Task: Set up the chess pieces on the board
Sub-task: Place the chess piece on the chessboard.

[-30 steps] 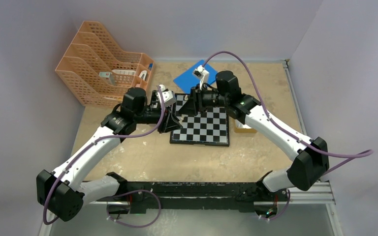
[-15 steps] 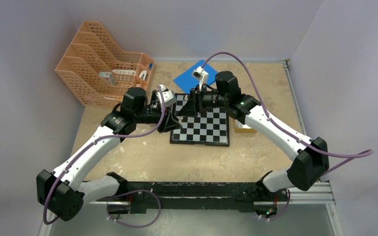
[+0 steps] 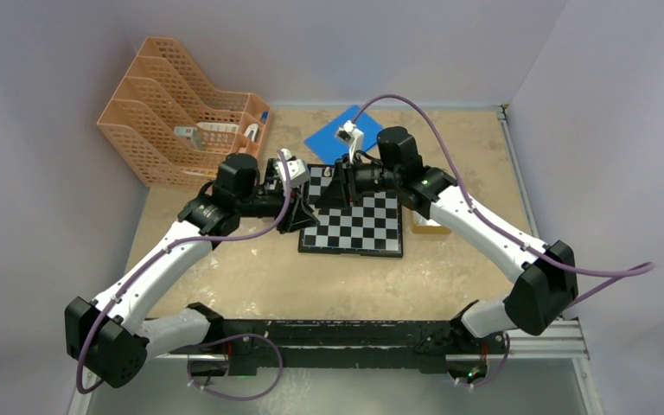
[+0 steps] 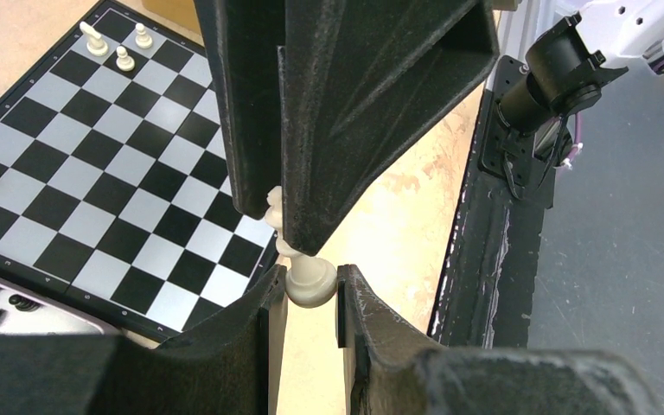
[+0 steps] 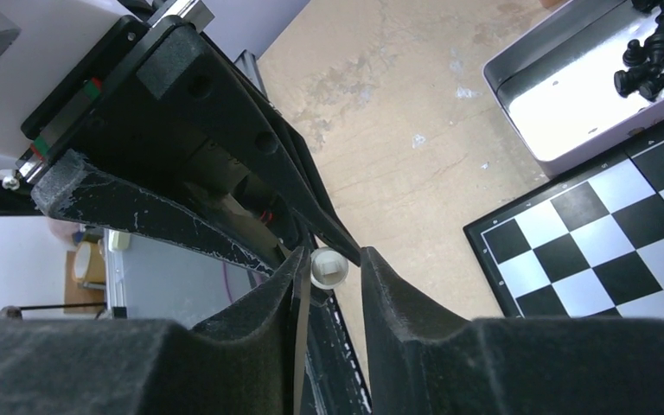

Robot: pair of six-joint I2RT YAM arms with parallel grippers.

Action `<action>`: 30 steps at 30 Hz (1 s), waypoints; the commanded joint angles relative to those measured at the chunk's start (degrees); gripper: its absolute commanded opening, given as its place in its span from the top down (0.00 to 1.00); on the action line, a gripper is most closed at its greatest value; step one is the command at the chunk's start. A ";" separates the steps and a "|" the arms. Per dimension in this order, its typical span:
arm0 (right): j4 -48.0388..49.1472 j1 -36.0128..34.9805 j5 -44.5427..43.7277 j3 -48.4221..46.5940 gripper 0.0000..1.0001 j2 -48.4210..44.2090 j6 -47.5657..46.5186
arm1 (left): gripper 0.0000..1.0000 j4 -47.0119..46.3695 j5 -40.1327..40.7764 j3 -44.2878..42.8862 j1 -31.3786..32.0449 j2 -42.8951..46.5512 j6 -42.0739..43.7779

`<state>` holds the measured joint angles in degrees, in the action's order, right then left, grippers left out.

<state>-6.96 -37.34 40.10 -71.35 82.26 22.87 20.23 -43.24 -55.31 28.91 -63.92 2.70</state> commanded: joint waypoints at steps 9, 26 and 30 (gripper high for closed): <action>2.22 -0.20 -7.36 -0.60 0.88 -2.01 0.24 | 0.61 0.78 5.01 -3.93 -0.25 0.23 -1.82; 18.68 -0.21 -53.71 2.56 0.89 5.26 -8.69 | 0.28 3.06 16.29 5.56 -0.25 13.22 -12.40; 21.20 -0.19 -60.79 0.30 0.90 13.20 -10.68 | 0.28 3.05 16.58 8.12 -0.25 15.58 -12.25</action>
<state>7.97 -37.50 -9.37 -69.82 89.52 16.16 24.53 -27.99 -49.21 28.88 -50.68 -7.90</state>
